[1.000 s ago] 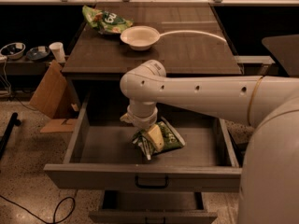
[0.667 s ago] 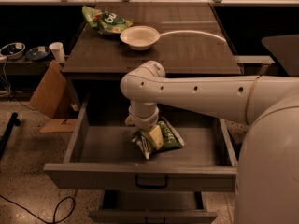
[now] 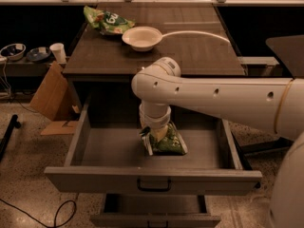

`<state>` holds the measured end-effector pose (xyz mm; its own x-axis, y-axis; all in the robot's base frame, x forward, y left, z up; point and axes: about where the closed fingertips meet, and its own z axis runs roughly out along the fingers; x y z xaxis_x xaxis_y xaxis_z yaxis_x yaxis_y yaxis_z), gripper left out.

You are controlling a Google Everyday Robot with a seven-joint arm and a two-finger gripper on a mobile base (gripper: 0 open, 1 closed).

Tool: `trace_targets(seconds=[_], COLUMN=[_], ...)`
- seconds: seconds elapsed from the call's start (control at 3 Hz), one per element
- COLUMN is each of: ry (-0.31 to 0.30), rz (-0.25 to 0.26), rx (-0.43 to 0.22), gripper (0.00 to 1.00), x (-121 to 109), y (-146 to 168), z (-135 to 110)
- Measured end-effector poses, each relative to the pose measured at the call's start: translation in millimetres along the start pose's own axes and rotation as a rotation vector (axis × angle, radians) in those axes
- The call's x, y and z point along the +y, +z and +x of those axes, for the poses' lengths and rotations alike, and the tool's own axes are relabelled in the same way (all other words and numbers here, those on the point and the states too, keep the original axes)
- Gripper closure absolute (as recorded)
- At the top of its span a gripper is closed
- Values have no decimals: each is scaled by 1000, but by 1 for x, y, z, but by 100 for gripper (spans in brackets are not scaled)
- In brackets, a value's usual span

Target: Pick green jalapeno chip bag from top drawer and place on counter

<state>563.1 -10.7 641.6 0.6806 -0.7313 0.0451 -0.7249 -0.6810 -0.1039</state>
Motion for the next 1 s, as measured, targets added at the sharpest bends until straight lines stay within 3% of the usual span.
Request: trace_targets(seconds=[0.33, 1.0], ry=[37, 146], rz=[48, 185], rx=[43, 233], gripper=[96, 100], x=[16, 63], y=[-33, -143], z=[6, 19])
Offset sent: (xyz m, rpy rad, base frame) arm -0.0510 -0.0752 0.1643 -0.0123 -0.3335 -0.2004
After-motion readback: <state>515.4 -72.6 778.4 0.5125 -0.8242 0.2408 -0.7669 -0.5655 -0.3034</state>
